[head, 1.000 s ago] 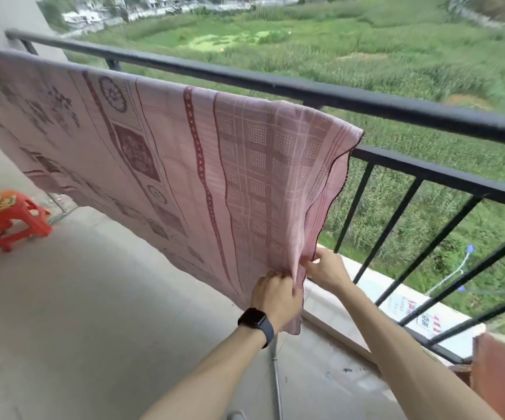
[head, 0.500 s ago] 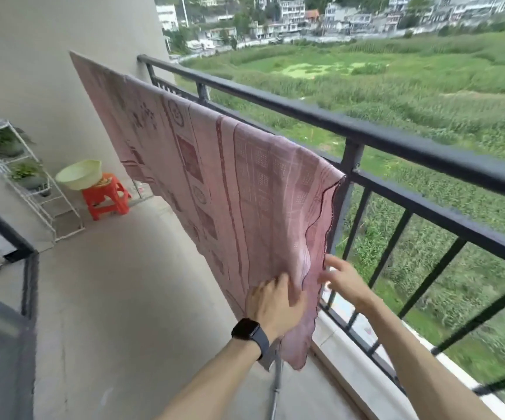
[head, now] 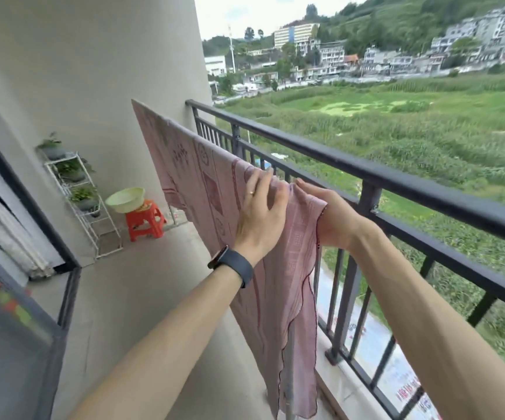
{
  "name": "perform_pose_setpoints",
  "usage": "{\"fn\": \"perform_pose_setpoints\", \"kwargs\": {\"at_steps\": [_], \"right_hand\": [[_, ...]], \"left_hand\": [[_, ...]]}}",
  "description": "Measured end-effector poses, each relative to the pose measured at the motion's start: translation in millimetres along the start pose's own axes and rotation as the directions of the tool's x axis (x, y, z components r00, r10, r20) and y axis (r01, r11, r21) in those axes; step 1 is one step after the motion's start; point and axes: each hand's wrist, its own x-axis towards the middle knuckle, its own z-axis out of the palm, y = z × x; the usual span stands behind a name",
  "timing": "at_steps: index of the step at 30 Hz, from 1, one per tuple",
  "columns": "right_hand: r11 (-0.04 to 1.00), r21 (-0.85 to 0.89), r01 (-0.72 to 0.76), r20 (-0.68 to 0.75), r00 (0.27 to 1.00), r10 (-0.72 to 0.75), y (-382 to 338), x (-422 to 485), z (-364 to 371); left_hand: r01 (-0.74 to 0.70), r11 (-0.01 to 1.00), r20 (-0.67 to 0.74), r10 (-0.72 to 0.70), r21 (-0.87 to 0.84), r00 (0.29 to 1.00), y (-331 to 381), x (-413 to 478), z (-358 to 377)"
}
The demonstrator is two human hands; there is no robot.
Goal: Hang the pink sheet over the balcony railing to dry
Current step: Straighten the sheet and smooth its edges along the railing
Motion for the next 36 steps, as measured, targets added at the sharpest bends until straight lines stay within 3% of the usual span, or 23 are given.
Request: {"fn": "perform_pose_setpoints", "kwargs": {"at_steps": [4, 8, 11, 14, 17, 19, 21, 23, 25, 28, 36], "right_hand": [[0.989, -0.148, -0.01, -0.031, 0.999, 0.006, -13, 21, 13], [0.991, -0.125, 0.043, -0.031, 0.998, -0.047, 2, 18, -6], [0.978, -0.176, 0.113, -0.15, 0.979, -0.141, 35, -7, -31], [0.932, -0.312, 0.187, -0.195, 0.947, -0.255, 81, -30, -53], [0.863, -0.487, 0.135, -0.202, 0.944, -0.262, 120, -43, -60], [0.764, -0.644, 0.042, -0.259, 0.928, -0.269, 139, -46, -65], [0.607, -0.791, -0.071, -0.345, 0.872, -0.347, 151, -45, -71], [0.446, -0.887, -0.12, -0.341, 0.822, -0.457, 160, -41, -77], [0.38, -0.915, -0.139, -0.33, 0.799, -0.503, 165, -37, -78], [0.393, -0.912, -0.117, -0.308, 0.828, -0.469, 171, -32, -77], [0.473, -0.876, -0.094, -0.318, 0.85, -0.419, 184, -37, -70]], "left_hand": [[0.01, 0.999, -0.028, -0.011, -0.051, 1.0, -5, -2, 10], [-0.067, 0.998, -0.16, 0.063, -0.021, 0.985, -15, -32, 17], [-0.098, 0.967, -0.206, 0.148, 0.234, 0.967, -33, -68, 30], [0.027, 0.81, -0.157, 0.081, 0.586, 0.984, -46, -85, 44], [0.022, 0.669, -0.104, 0.083, 0.743, 0.991, -53, -89, 51], [-0.019, 0.613, -0.066, 0.116, 0.79, 0.991, -56, -92, 51], [-0.065, 0.594, -0.035, 0.157, 0.802, 0.987, -58, -100, 49], [-0.137, 0.611, -0.01, 0.23, 0.78, 0.973, -58, -108, 49], [-0.174, 0.642, -0.006, 0.268, 0.747, 0.964, -55, -118, 52], [-0.222, 0.666, 0.025, 0.292, 0.713, 0.956, -45, -124, 63], [-0.214, 0.793, 0.129, 0.171, 0.57, 0.977, -54, -120, 57]]}}
